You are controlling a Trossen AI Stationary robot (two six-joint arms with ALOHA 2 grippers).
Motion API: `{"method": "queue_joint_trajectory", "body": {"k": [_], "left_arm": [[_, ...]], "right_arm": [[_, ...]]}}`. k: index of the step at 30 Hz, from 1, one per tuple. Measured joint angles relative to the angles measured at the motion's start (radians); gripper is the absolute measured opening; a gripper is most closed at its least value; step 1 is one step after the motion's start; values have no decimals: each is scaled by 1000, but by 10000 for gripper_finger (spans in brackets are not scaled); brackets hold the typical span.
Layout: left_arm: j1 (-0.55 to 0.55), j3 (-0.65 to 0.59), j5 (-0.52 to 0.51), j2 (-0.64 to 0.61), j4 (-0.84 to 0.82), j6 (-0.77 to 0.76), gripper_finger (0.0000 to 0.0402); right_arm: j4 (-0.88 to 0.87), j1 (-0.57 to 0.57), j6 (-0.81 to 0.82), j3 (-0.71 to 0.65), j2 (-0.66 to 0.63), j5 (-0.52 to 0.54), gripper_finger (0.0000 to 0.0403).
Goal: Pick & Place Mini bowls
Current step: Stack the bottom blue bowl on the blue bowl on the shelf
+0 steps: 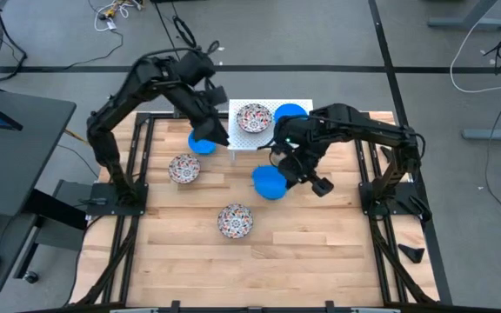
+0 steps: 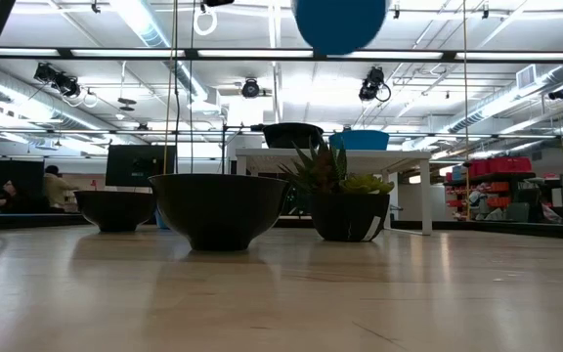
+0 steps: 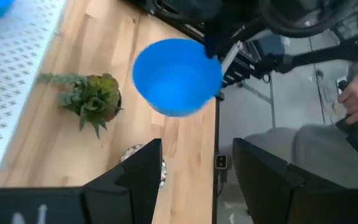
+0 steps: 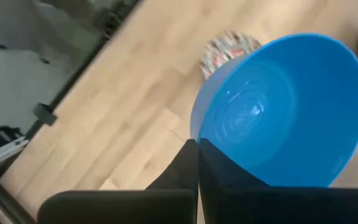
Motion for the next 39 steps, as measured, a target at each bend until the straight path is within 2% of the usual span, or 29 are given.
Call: {"method": "queue_joint_trajectory", "body": {"k": [10, 19, 28, 34, 39], "left_arm": [[74, 0, -5, -40, -45, 0, 202], [81, 0, -29, -43, -64, -1, 202], [80, 0, -71, -42, -73, 0, 202], [80, 0, -81, -42, -77, 0, 202], [80, 0, -81, -42, -77, 0, 202]], "right_arm": [[-4, -81, 220, 0, 0, 223, 0], [-4, -151, 266, 0, 0, 359, 0], [-4, -236, 171, 0, 0, 493, 0], [-4, -300, 80, 0, 0, 543, 0], [-4, -353, 35, 1, 6, 543, 0]]}}
